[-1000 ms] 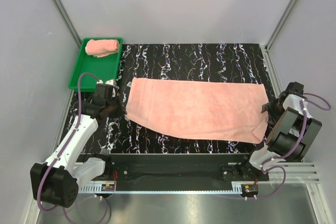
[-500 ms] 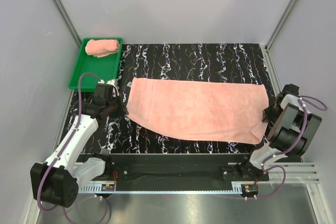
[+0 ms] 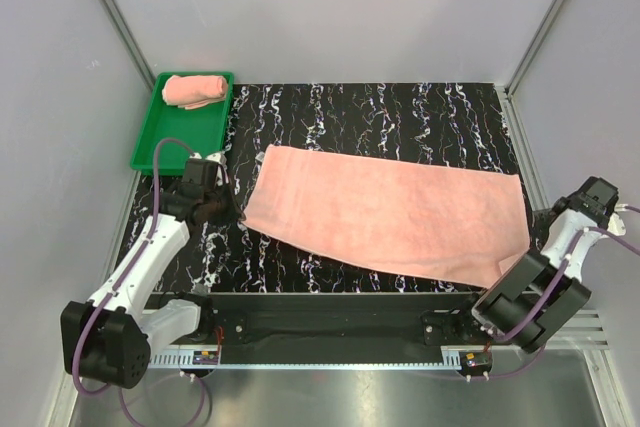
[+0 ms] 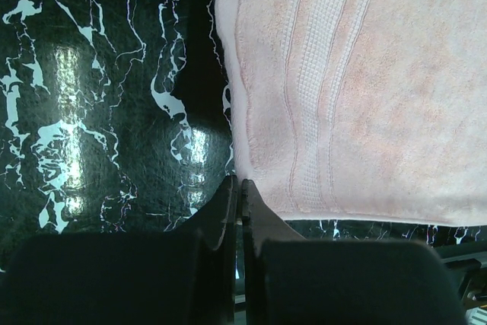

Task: Roll the towels
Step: Flatten the towel

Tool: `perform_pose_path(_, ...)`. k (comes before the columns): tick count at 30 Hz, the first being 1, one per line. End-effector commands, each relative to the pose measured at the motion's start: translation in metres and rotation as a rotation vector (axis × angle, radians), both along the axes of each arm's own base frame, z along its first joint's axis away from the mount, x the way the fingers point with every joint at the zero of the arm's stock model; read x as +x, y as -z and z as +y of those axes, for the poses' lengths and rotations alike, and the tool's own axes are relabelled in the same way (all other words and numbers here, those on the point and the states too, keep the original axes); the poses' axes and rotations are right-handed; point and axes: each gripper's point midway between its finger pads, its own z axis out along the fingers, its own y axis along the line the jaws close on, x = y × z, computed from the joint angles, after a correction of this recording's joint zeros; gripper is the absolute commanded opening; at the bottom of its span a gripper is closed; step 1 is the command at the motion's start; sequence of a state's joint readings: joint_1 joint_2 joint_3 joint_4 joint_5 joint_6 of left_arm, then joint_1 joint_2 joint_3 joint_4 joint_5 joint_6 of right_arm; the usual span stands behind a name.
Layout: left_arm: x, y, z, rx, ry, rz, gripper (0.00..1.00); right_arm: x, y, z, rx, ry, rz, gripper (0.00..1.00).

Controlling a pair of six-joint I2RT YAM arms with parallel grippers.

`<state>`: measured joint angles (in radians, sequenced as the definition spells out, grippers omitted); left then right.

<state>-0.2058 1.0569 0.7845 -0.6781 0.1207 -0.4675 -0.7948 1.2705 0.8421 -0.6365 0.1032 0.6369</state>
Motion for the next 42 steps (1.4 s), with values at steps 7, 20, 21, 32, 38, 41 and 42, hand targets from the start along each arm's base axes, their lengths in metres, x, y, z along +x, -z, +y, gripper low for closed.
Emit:
perform_pose_path(7,0.010,-0.005,-0.003,-0.004,0.011,-0.039,0.00,0.050,-0.056,0.055,0.064,-0.270,-0.396,0.57)
perform_pose_path(20,0.009,-0.010,0.000,0.001,-0.003,-0.062,0.00,0.065,0.038,0.133,0.217,-0.497,-0.041,0.00)
perform_pose_path(21,0.009,-0.011,-0.001,0.001,-0.002,-0.064,0.00,0.057,0.039,0.128,0.213,-0.472,0.019,0.00)
perform_pose_path(32,0.009,-0.013,-0.001,-0.002,0.002,-0.073,0.00,0.008,0.046,0.085,0.089,-0.195,0.320,0.01)
perform_pose_path(38,0.009,-0.013,-0.003,-0.008,0.013,-0.071,0.00,-0.042,0.020,0.046,-0.038,0.099,0.591,0.09)
perform_pose_path(41,0.009,-0.014,-0.004,-0.012,0.016,-0.072,0.00,-0.053,0.015,0.037,-0.038,0.170,0.648,0.09)
perform_pose_path(42,0.009,-0.014,-0.003,-0.010,0.016,-0.074,0.00,-0.062,0.011,0.033,-0.043,0.206,0.672,0.10)
